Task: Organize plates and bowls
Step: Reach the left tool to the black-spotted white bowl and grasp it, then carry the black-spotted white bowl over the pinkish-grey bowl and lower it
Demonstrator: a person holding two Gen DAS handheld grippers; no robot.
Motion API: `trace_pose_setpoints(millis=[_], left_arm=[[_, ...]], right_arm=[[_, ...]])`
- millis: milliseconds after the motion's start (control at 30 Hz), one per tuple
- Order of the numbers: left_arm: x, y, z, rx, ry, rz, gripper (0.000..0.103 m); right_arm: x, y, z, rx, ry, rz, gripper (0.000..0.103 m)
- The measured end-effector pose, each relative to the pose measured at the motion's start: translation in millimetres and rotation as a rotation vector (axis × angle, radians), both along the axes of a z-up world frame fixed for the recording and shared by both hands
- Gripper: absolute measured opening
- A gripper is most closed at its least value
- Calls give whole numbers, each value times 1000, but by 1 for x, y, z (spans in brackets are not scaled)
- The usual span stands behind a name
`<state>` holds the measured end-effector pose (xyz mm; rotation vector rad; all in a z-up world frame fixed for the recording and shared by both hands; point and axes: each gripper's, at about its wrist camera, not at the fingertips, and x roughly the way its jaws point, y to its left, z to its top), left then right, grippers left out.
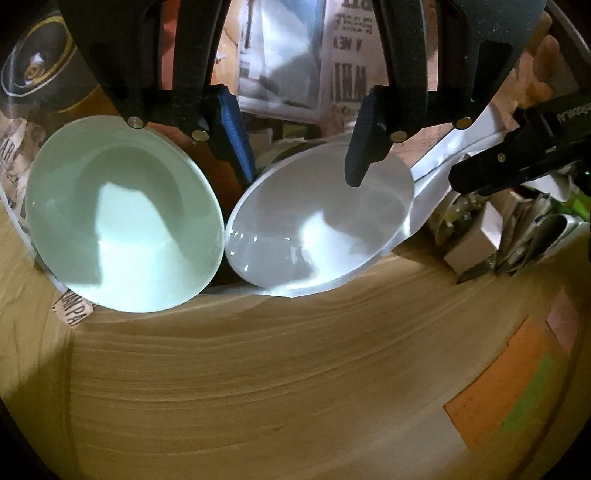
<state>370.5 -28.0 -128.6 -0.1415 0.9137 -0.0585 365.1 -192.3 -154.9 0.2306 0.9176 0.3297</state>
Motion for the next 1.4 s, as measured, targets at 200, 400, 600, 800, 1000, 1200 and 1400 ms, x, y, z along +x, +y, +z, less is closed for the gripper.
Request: trace_pose_setpoints(millis=[200, 400, 600, 800, 1000, 1200, 1400], left_arm=[[6, -4, -4, 21, 9, -5, 69], [9, -2, -6, 22, 17, -3, 69], [13, 2, -12, 60, 20, 20, 69], [19, 8, -21, 52, 51, 45, 65], [26, 6, -30, 17, 110, -4, 29], [27, -1, -31, 67, 98, -17, 21], [28, -5, -34, 75, 102, -25, 21]], right_arm=[[7, -3, -6, -20, 23, -20, 47], [3, -3, -6, -66, 10, 10, 39], [-14, -10, -5, -50, 21, 107, 32], [-37, -11, -1, -28, 36, 220, 31], [-53, -21, 2, -8, 46, 284, 31], [-33, -8, -1, -56, 16, 196, 32], [-18, 7, -16, -104, 25, 158, 29]])
